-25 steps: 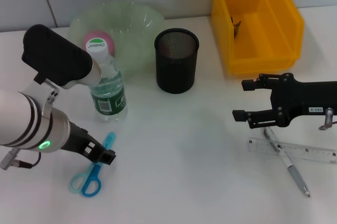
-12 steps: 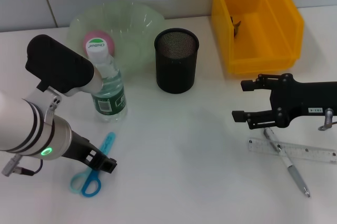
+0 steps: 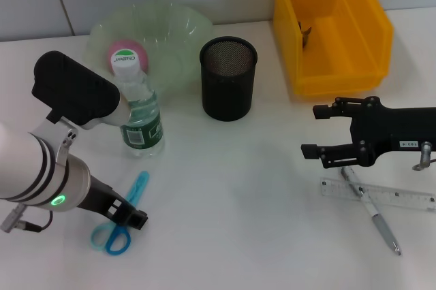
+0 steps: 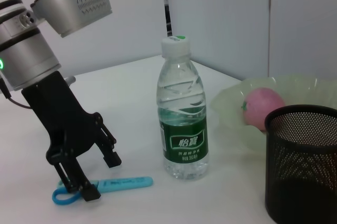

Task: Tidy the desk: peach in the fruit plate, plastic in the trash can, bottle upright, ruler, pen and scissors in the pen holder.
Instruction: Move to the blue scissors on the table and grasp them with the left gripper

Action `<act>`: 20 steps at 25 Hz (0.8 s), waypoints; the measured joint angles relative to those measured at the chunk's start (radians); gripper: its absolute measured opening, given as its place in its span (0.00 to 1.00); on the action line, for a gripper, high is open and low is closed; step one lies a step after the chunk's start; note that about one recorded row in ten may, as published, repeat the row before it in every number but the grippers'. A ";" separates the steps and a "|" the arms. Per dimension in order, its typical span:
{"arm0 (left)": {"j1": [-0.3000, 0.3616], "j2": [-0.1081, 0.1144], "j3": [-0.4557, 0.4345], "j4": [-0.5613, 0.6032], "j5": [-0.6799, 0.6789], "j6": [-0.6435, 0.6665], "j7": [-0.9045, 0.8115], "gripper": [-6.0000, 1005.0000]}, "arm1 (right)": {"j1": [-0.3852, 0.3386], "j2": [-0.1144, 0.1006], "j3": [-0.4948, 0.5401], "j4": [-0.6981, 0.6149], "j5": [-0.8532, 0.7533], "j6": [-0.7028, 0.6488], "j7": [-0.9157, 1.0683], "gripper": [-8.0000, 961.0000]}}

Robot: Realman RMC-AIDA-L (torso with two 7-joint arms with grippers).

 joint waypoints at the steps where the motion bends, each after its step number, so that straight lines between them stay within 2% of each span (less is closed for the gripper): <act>1: 0.000 0.000 -0.001 -0.004 0.000 -0.001 0.000 0.76 | 0.000 0.000 0.000 0.000 0.000 0.000 0.000 0.88; 20: -0.007 0.000 0.005 -0.026 -0.002 -0.011 0.002 0.76 | -0.001 0.000 -0.008 0.001 0.001 0.003 -0.009 0.88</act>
